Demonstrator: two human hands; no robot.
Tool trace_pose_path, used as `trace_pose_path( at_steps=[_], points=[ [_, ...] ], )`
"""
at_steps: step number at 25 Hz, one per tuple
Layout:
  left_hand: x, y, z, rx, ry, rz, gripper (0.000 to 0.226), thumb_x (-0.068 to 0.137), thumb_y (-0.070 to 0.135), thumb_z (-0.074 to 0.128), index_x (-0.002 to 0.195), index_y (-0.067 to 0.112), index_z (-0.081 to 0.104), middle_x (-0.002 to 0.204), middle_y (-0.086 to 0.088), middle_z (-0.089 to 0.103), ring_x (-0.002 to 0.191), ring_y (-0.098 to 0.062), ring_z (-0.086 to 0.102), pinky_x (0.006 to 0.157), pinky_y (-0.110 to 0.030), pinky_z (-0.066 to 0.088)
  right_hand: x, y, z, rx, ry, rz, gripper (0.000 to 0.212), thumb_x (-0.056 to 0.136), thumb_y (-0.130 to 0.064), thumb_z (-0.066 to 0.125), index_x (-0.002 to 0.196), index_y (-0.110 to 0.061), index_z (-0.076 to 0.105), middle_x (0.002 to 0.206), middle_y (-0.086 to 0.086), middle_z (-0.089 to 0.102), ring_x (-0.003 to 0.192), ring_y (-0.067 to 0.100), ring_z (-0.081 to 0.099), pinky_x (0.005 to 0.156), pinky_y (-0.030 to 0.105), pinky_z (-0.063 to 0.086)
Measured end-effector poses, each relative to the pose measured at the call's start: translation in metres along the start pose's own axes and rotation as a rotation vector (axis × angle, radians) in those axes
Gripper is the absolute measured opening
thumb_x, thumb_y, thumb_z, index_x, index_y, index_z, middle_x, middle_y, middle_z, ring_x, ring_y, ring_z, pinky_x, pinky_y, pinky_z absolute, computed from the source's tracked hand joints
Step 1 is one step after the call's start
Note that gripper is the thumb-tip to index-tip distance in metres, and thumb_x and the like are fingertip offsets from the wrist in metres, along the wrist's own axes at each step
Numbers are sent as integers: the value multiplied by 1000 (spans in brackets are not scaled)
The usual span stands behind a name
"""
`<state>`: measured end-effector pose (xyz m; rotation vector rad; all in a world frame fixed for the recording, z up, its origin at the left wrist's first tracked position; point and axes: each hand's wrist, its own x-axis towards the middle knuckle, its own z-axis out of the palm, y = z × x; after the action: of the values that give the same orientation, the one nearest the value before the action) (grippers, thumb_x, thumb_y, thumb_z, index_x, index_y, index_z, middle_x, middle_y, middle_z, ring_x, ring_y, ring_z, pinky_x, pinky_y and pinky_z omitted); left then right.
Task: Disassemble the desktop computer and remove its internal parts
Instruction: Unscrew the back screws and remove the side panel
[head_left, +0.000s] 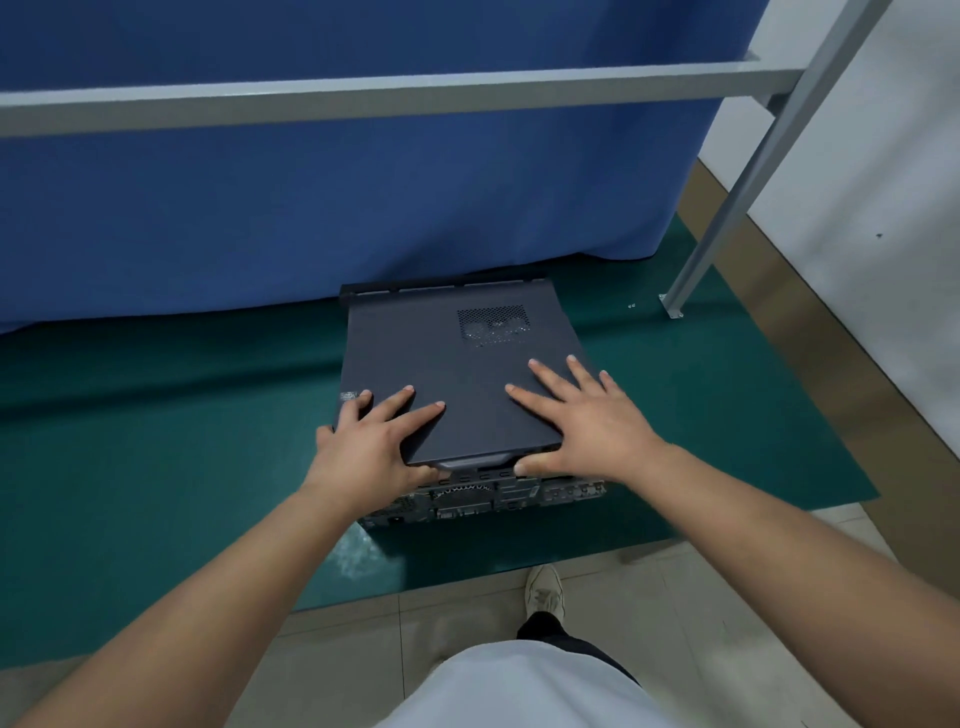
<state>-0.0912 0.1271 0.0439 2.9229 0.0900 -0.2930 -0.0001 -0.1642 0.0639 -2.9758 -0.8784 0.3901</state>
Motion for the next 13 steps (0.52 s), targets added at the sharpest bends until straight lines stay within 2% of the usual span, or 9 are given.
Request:
trace_pose_path(
  at_steps=[2, 3, 4, 5, 6, 7, 8, 10, 13],
  points=[
    [1, 0, -13, -34, 14, 4, 88, 70, 91, 55, 144, 74, 10, 164, 30, 19, 151, -27, 18, 100, -55, 42, -6, 19, -18, 402, 70, 154, 107, 65, -100, 48, 154, -61, 4, 169, -21, -7, 155, 14, 5, 120, 38, 19],
    [1, 0, -19, -55, 18, 5, 89, 67, 93, 53, 144, 73, 13, 163, 31, 22, 151, -27, 20, 100, -55, 42, -7, 27, -24, 715, 124, 288, 101, 75, -88, 58, 158, -51, 15, 170, -15, 7, 152, 11, 21, 117, 34, 25],
    [2, -1, -23, -77, 20, 1, 90, 64, 94, 50, 144, 72, 17, 162, 32, 24, 151, -26, 21, 101, -56, 42, -7, 35, -26, 1102, 150, 437, 89, 86, -70, 64, 160, -37, 27, 165, -6, 29, 144, 13, 41, 114, 33, 35],
    [2, 0, -27, -95, 20, -2, 91, 62, 95, 50, 144, 71, 20, 161, 32, 26, 151, -26, 22, 102, -56, 42, -6, 39, -26, 1510, 92, 551, 73, 95, -50, 65, 157, -22, 38, 152, 3, 51, 129, 17, 59, 107, 35, 48],
    [2, 1, -29, -105, 15, -5, 91, 62, 95, 51, 145, 70, 22, 161, 32, 26, 152, -25, 22, 104, -57, 41, -7, 38, -27, 1834, -18, 611, 56, 98, -30, 63, 148, -10, 48, 134, 9, 66, 111, 22, 70, 95, 38, 58],
    [1, 3, -31, -109, 8, -5, 90, 63, 93, 54, 145, 70, 23, 161, 32, 26, 152, -25, 21, 105, -58, 40, -8, 33, -26, 2018, -87, 636, 43, 97, -15, 59, 139, -4, 55, 121, 13, 72, 100, 27, 74, 85, 40, 62],
    [0, 4, -32, -113, 1, -5, 89, 65, 92, 56, 144, 70, 23, 161, 32, 25, 153, -25, 20, 105, -58, 40, -10, 28, -25, 2113, -88, 639, 38, 93, -5, 55, 131, -3, 59, 117, 17, 73, 95, 30, 75, 78, 41, 64],
    [-3, 5, -31, -131, 4, 7, 87, 66, 91, 58, 143, 74, 19, 162, 33, 22, 153, -24, 17, 105, -60, 38, -14, 21, -25, 2213, -1, 563, 41, 83, 5, 53, 122, -4, 60, 115, 19, 73, 94, 33, 75, 72, 39, 64],
    [-10, 6, -32, -229, 5, 51, 87, 60, 97, 53, 136, 84, 12, 161, 37, 16, 154, -21, 14, 108, -63, 36, -25, 20, -41, 2255, 116, 430, 47, 72, 4, 57, 118, -6, 62, 114, 18, 73, 93, 33, 74, 73, 39, 64]
  ],
)
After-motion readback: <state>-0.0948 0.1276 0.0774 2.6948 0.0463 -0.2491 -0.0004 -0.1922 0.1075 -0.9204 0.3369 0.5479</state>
